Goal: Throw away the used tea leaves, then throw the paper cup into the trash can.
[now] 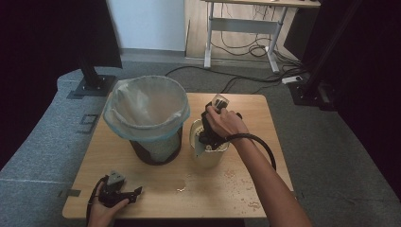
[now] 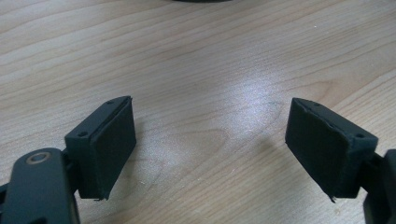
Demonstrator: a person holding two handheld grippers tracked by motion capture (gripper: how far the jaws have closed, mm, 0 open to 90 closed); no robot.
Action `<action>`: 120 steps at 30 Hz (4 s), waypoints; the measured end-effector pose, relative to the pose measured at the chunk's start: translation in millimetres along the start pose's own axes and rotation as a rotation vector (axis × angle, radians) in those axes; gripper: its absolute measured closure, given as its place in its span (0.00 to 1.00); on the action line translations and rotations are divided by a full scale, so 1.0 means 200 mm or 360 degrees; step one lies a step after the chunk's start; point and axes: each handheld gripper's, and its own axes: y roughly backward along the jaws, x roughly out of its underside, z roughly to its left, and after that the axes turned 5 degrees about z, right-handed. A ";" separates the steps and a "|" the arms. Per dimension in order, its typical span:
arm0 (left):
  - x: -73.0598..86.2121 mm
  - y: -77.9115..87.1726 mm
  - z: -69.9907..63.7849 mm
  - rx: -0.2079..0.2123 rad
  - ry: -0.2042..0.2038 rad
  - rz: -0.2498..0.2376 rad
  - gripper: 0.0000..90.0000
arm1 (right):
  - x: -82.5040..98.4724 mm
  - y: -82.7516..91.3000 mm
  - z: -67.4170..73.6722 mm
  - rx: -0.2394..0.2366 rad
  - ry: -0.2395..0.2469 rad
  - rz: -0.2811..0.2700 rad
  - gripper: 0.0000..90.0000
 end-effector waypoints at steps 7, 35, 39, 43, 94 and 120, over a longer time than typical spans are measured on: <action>0.00 0.00 0.00 -0.0001 0.0001 -0.0003 0.18 | -0.02 0.00 0.01 0.0004 -0.0058 -0.0003 0.51; 0.00 0.00 0.00 0.0004 0.0013 0.0002 0.17 | 0.08 -0.01 0.00 0.0103 -0.0189 0.0076 0.51; -0.01 0.00 0.00 0.0004 0.0013 0.0002 0.17 | -0.04 -0.01 0.03 0.0132 0.0033 0.0109 0.51; -0.01 0.00 0.01 0.0012 0.0015 0.0002 0.17 | -0.08 -0.04 0.00 0.0148 0.0001 0.0216 0.51; 0.00 -0.01 0.00 -0.0003 0.0012 -0.0011 0.16 | 0.41 -0.08 0.12 -0.1335 -0.3478 -0.0997 0.51; -0.01 -0.02 -0.01 -0.0039 -0.0021 -0.0022 0.15 | 0.54 -0.09 -0.77 -0.1062 -0.3349 -0.1445 0.47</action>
